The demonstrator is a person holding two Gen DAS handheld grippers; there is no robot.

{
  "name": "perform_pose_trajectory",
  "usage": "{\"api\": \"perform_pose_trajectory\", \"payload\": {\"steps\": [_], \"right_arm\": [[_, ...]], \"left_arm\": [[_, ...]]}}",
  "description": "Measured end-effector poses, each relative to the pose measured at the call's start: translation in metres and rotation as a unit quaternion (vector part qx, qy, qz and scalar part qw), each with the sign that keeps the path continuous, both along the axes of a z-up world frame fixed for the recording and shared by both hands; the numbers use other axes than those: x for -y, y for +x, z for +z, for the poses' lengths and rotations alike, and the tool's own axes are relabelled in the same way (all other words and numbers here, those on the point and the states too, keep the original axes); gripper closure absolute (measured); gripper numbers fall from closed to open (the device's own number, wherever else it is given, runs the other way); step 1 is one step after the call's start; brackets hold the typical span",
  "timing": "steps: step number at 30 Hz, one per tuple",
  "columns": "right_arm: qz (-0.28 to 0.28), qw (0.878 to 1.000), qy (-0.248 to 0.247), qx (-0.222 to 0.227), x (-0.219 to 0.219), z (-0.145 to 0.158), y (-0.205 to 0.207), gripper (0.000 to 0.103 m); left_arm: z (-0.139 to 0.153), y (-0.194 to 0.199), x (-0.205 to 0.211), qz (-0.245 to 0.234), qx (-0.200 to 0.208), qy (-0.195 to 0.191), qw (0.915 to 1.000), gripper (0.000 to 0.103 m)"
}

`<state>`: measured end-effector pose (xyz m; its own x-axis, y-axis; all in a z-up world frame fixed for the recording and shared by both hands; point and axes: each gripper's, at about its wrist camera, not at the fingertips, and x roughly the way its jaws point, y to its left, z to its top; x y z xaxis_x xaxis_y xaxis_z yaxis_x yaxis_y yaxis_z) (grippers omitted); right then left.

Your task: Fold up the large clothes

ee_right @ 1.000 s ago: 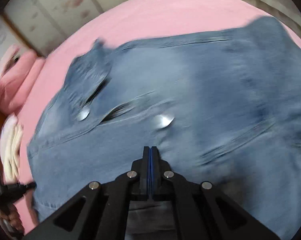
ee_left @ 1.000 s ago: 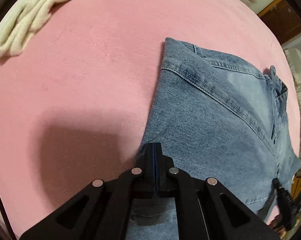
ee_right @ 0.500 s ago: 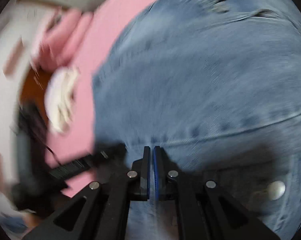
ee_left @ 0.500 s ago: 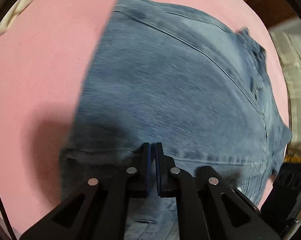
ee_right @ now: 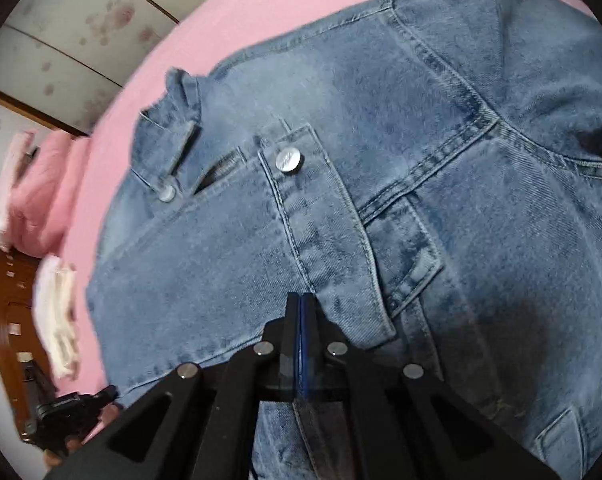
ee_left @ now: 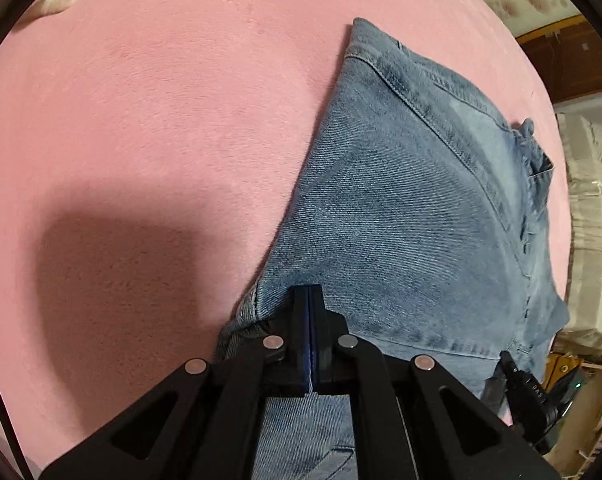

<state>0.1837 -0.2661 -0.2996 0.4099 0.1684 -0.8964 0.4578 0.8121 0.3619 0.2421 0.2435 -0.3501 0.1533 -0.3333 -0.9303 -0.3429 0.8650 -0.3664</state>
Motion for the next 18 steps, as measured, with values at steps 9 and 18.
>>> {"api": "perform_pose_trajectory", "payload": {"steps": [9, 18], "right_arm": [[-0.024, 0.999, -0.048, -0.004, -0.031, -0.018, 0.025, 0.103], [-0.024, 1.0, -0.018, 0.002, -0.017, -0.015, 0.014, 0.103]], "left_arm": [[0.001, 0.005, -0.002, -0.034, -0.004, -0.001, 0.9994, 0.102], [-0.003, 0.009, 0.007, -0.073, 0.015, 0.006, 0.9972, 0.102]]}}
